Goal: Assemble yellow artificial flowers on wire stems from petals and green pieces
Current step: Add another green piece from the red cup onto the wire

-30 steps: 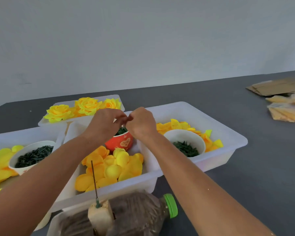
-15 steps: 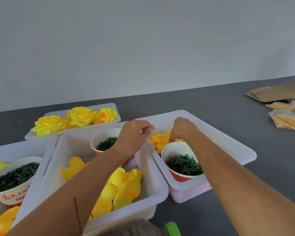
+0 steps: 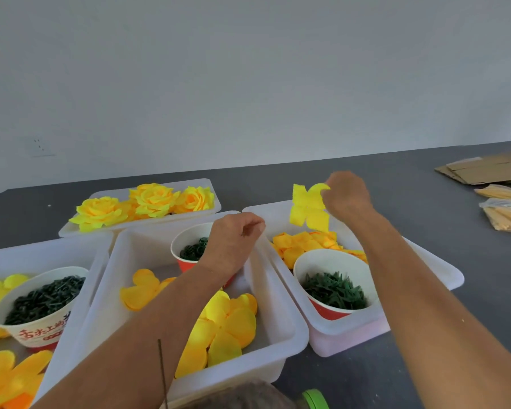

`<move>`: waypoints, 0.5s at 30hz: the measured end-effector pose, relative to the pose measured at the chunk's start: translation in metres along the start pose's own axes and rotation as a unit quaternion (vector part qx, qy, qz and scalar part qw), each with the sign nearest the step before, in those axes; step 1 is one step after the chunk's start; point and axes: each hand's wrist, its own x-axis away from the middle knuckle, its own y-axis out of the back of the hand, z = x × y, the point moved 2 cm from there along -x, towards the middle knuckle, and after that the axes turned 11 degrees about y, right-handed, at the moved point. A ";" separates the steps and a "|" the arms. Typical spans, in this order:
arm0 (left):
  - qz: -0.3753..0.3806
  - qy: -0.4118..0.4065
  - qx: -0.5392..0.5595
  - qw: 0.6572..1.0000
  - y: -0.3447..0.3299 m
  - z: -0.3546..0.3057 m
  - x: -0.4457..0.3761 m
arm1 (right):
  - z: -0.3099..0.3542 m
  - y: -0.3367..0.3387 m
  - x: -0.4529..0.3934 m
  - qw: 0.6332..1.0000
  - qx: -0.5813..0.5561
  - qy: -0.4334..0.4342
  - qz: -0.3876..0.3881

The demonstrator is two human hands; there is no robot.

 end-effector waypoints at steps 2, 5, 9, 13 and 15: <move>-0.012 0.031 0.038 0.999 0.001 0.000 -0.001 | 0.007 0.004 0.003 0.985 -0.170 -0.014 0.000; 0.003 0.147 0.198 0.969 0.004 -0.003 -0.002 | 0.024 -0.001 0.021 0.909 -0.409 -0.018 0.079; 0.047 0.253 0.358 0.897 0.008 -0.002 0.000 | 0.037 -0.022 0.041 0.845 -0.512 0.013 0.155; 0.049 0.238 0.440 0.864 0.010 0.003 -0.001 | 0.035 -0.035 0.049 0.798 -0.576 -0.009 0.176; 0.011 0.201 0.378 0.904 0.012 0.005 -0.004 | 0.034 -0.037 0.050 0.790 -0.587 -0.021 0.174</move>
